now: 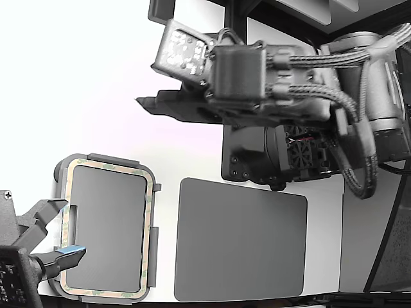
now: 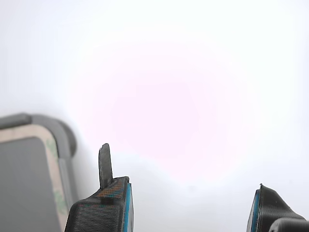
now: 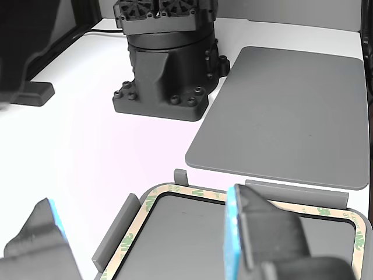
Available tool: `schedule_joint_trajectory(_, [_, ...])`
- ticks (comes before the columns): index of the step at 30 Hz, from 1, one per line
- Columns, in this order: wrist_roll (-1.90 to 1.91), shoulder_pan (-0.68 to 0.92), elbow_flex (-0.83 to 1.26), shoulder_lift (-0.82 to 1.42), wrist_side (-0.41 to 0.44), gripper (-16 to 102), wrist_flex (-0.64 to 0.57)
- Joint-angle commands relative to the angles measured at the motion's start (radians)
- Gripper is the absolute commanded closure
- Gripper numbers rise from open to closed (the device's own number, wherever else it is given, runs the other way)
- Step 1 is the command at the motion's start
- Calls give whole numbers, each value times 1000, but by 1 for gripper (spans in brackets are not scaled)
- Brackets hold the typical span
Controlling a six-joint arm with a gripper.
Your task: Move top rectangular frame to the holder.
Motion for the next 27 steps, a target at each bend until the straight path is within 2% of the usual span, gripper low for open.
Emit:
schedule_joint_trajectory(1, [-43,-43,367,342,-2,-14,-190])
schedule_joint_trajectory(6, [-87,-66,744,630,-32,-14,-414])
schedule_joint_trajectory(14, [-135,-95,1092,973,-40,-14,-560])
schedule_joint_trajectory(20, [-135,-106,1206,1126,-48,-14,-532])
schedule_joint_trajectory(23, [-161,-147,1273,1223,-118,-14,-526])
schedule_joint_trajectory(27, [-196,-216,1316,1238,-216,-14,-531])
